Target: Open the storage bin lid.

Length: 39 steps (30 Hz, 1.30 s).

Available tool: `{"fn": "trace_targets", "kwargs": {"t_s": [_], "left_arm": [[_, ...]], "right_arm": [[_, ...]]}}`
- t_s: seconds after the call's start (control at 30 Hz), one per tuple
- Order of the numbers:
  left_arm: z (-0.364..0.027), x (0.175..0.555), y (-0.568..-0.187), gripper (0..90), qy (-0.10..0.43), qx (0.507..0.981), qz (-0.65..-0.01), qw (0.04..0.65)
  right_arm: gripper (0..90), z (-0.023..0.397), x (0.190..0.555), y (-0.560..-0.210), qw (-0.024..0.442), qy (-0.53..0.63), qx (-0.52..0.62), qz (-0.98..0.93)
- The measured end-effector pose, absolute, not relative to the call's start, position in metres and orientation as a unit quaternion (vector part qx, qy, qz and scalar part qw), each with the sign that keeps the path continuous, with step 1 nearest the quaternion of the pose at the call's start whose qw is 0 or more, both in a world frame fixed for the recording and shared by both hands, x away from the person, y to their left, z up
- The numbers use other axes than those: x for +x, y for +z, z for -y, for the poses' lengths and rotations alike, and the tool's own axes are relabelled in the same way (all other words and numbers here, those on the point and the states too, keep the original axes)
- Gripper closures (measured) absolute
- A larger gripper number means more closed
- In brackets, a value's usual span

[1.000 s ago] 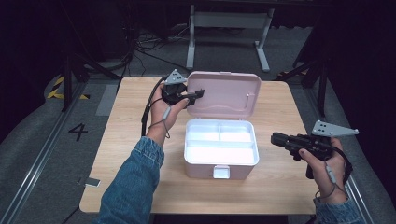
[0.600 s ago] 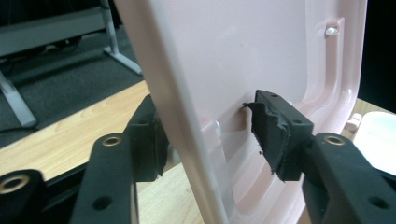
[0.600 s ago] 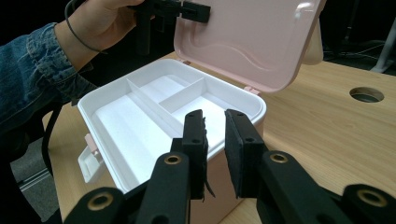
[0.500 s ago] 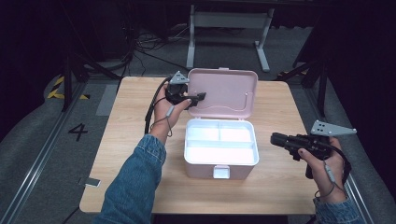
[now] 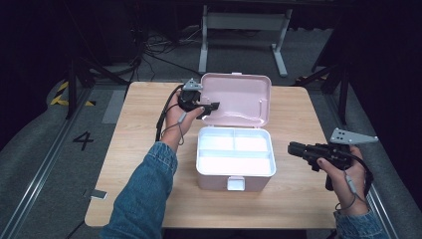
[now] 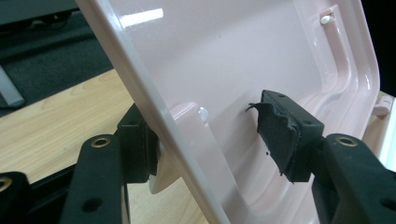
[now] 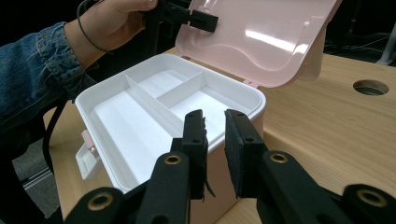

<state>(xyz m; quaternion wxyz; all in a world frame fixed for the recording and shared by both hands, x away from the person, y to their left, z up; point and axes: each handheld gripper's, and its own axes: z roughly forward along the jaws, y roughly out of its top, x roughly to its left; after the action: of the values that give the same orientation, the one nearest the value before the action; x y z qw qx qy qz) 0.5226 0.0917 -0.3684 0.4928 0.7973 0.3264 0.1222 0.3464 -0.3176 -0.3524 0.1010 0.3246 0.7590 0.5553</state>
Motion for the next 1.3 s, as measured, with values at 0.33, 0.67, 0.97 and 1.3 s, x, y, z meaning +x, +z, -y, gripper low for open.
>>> {"fn": "trace_targets", "kwargs": {"t_s": [0.33,0.67,0.97,1.3], "left_arm": [[-0.091,0.527,-0.377,38.9,0.103,0.794,-0.347,0.489],[-0.092,0.53,-0.386,36.4,0.085,0.795,-0.372,0.471],[-0.102,0.533,-0.392,35.7,0.089,0.803,-0.402,0.432],[-0.11,0.517,-0.372,35.8,0.12,0.79,-0.393,0.456]], "right_arm": [[79.2,0.318,0.348,-0.355,0.098,0.554,0.326,-0.759],[78.2,0.318,0.349,-0.356,0.096,0.553,0.328,-0.76],[71.8,0.318,0.349,-0.357,0.087,0.558,0.333,-0.755],[63.9,0.317,0.355,-0.357,0.085,0.568,0.34,-0.745]]}}
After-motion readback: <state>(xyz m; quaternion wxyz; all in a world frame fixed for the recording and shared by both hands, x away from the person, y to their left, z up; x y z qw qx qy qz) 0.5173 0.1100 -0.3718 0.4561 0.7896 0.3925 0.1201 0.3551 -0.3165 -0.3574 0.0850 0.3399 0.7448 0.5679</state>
